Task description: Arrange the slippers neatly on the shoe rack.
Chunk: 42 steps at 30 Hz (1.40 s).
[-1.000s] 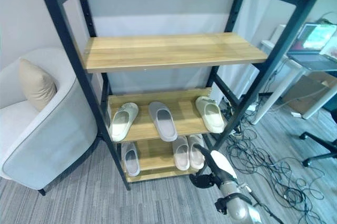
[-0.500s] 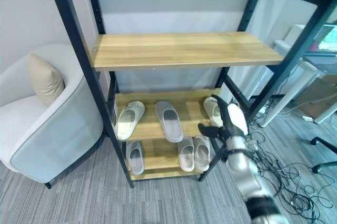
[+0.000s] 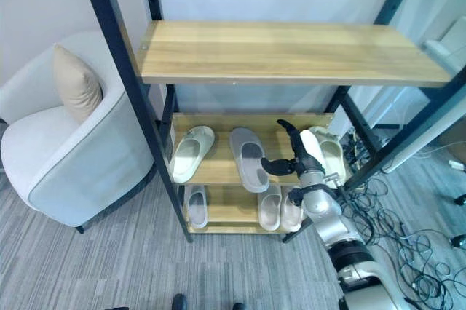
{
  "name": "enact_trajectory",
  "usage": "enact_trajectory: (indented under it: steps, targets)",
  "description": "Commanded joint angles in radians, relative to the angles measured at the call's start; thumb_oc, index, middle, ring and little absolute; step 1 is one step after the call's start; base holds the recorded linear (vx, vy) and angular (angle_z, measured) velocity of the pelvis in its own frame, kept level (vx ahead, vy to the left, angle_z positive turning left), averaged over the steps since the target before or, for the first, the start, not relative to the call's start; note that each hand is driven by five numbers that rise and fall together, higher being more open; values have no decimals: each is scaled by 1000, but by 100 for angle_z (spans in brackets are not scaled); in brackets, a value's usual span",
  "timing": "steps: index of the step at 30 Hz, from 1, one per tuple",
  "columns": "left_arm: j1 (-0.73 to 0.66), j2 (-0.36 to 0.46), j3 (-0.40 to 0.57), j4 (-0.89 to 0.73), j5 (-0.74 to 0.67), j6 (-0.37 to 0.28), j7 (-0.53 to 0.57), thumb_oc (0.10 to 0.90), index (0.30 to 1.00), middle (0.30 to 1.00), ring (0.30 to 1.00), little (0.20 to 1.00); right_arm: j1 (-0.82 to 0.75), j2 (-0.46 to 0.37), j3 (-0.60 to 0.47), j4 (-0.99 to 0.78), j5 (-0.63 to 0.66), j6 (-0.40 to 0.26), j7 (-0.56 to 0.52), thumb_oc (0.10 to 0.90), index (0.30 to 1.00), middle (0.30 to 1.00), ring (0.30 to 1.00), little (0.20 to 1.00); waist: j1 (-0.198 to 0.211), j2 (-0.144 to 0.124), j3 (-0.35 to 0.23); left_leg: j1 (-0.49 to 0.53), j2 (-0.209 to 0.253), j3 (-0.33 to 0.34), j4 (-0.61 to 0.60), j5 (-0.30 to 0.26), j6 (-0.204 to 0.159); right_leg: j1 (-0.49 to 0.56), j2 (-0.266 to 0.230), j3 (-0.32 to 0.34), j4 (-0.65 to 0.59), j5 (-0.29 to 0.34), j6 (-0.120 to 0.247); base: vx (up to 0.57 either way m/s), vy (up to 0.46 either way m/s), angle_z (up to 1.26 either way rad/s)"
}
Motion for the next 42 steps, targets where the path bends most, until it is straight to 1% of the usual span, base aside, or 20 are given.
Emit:
enact_trajectory:
  steps: [1,8,11,15,16,20,21,23,26,31,33,37,38,40,41,42]
  targets:
    - [-63,-5,-33,55,6,-32,-6,800,900,900,900,900,-124,-73,-45,-27,49,-90,-31,800,900,900,900,900,8,-17,-22,-7,21,-177,2,-64,-78,9,-31,-34,13,-67,47,24,-11,5]
    - [-49,-7,-36,56,11,-36,-13,800,900,900,900,900,-127,-85,-50,-6,57,-97,-30,800,900,900,900,900,17,-7,-19,-32,19,-192,2,-56,-80,-12,-33,-47,13,-66,49,7,-2,3]
    - [-54,-2,-39,59,13,-36,-16,800,900,900,900,900,-151,-84,-41,13,59,-95,-36,800,900,900,900,900,21,-6,-17,-41,18,-194,2,-55,-80,-18,-33,-50,13,-67,49,15,-8,5]
    - [-64,3,-48,49,3,-44,-8,800,900,900,900,900,-199,-79,-20,46,84,-99,-44,800,900,900,900,900,27,-5,1,-64,16,-194,2,-49,-82,-40,-34,-48,13,-59,51,-16,-8,2]
    - [-71,6,-51,41,-12,-46,-7,800,900,900,900,900,-226,-84,-6,54,92,-98,-47,800,900,900,900,900,30,-4,13,-84,16,-193,2,-42,-83,-59,-34,-48,13,-55,50,-33,-2,0]
    - [-72,5,-51,41,-12,-46,-7,800,900,900,900,900,-228,-84,-4,56,93,-99,-48,800,900,900,900,900,29,-4,11,-86,16,-192,2,-41,-83,-61,-34,-48,13,-54,50,-16,-2,3]
    - [-81,5,-80,26,-32,-55,-5,800,900,900,900,900,-317,-116,21,103,103,-95,-69,800,900,900,900,900,40,-4,37,-122,20,-188,2,-28,-88,-97,-34,-47,13,-46,50,-36,-4,-4]
    - [-84,3,-88,25,-38,-59,-3,800,900,900,900,900,-364,-126,30,131,125,-103,-79,800,900,900,900,900,43,-2,44,-141,22,-188,2,-21,-89,-114,-34,-45,13,-42,50,-29,3,-5]
    - [-93,3,-100,24,-38,-62,1,800,900,900,900,900,-417,-154,45,142,114,-103,-98,800,900,900,900,900,51,0,54,-154,23,-190,2,-16,-90,-126,-35,-45,13,-40,52,-15,17,7]
    - [-97,7,-98,26,-46,-68,17,800,900,900,900,900,-443,-145,28,149,152,-112,-119,800,900,900,900,900,58,1,60,-156,21,-195,2,-17,-91,-125,-38,-53,13,-43,54,10,13,6]
    - [-95,11,-95,21,-48,-70,21,800,900,900,900,900,-453,-147,26,161,155,-114,-124,800,900,900,900,900,61,-2,60,-152,22,-198,2,-19,-91,-121,-39,-56,13,-45,55,21,11,6]
    - [-91,16,-100,16,-41,-73,30,800,900,900,900,900,-444,-126,19,171,184,-121,-123,800,900,900,900,900,67,-9,59,-146,21,-203,2,-22,-90,-114,-39,-61,13,-45,55,0,0,0]
    - [-89,17,-101,15,-40,-73,29,800,900,900,900,900,-440,-122,23,170,184,-119,-116,739,808,808,808,808,67,-10,57,-144,20,-204,2,-23,-90,-112,-40,-62,13,-46,55,0,0,0]
    - [-87,17,-104,12,-36,-73,27,800,900,900,900,900,-435,-110,33,189,188,-112,-101,703,754,754,754,754,67,-15,56,-138,21,-204,2,-26,-90,-106,-41,-62,13,-46,54,0,0,0]
    - [-87,19,-108,10,-35,-73,26,800,900,900,900,900,-442,-105,50,219,185,-105,-88,599,599,599,599,599,69,-18,56,-136,22,-204,2,-26,-90,-106,-41,-62,13,-45,55,0,0,0]
    - [-87,21,-110,9,-35,-73,26,800,900,900,900,900,-453,-104,72,243,178,-98,-76,562,542,542,542,542,71,-21,57,-136,22,-203,2,-25,-90,-107,-41,-61,13,-44,55,0,0,0]
